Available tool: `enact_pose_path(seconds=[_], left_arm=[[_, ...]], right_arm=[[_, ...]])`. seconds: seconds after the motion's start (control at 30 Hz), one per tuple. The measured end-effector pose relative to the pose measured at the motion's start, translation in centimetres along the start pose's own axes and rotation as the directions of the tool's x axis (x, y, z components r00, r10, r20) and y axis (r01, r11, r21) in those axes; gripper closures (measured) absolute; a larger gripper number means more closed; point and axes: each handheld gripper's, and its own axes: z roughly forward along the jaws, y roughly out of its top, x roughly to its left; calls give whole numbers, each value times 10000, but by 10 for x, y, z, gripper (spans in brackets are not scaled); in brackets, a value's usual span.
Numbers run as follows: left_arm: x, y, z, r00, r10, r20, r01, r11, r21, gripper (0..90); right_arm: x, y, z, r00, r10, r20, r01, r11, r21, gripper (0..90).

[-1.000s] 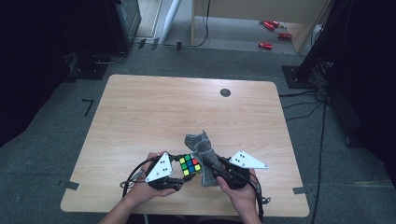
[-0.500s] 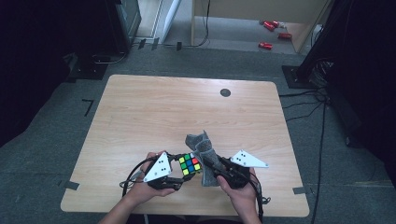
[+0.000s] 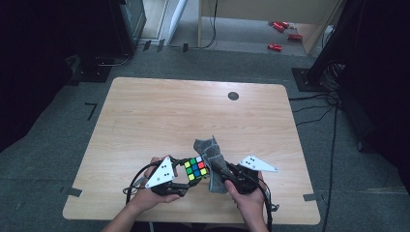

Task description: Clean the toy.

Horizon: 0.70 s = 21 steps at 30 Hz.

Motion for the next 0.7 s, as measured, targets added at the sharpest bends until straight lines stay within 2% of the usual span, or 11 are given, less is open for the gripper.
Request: enact_pose_path(seconds=[0.13,0.2,0.3,0.37,0.43,0.53,0.6,0.63,0.67,0.7], left_arm=[[-1,-1,2,10000,81,2,-81,9999,120,342],[-2,1,1,10000,82,-4,-82,9999,63,342],[-1,1,-1,9999,102,-73,-102,9999,19,343],[0,2,-2,9999,46,-101,-47,10000,-65,342],[1,2,-2,9999,28,-135,-28,10000,6,343],[0,-1,3,9982,252,-551,-220,9981,572,343],[-1,-1,7,9954,368,-886,-266,9932,1135,343],[-3,0,10,9930,431,-1098,-260,9880,1526,343],[-5,2,15,9889,522,-1393,-233,9791,2019,342],[-9,4,19,9815,808,-1736,-351,9672,2515,343]], right_arm=[[10,8,-8,9986,-333,-416,310,9980,-555,677],[14,9,-8,9978,-528,-390,503,9968,-618,677],[7,3,-3,9991,-278,-317,265,9989,-388,677],[2,-1,1,9998,-201,37,201,9998,-1,677],[-1,-3,2,9999,-96,132,95,9999,122,678],[5,3,-3,9990,-446,83,448,9988,-216,677],[14,8,-8,9945,-1034,183,1042,9934,-489,676],[19,9,-9,9898,-1395,302,1411,9884,-563,676],[25,10,-9,9819,-1822,507,1849,9812,-553,675],[31,10,-8,9695,-2343,723,2377,9704,-434,672]])
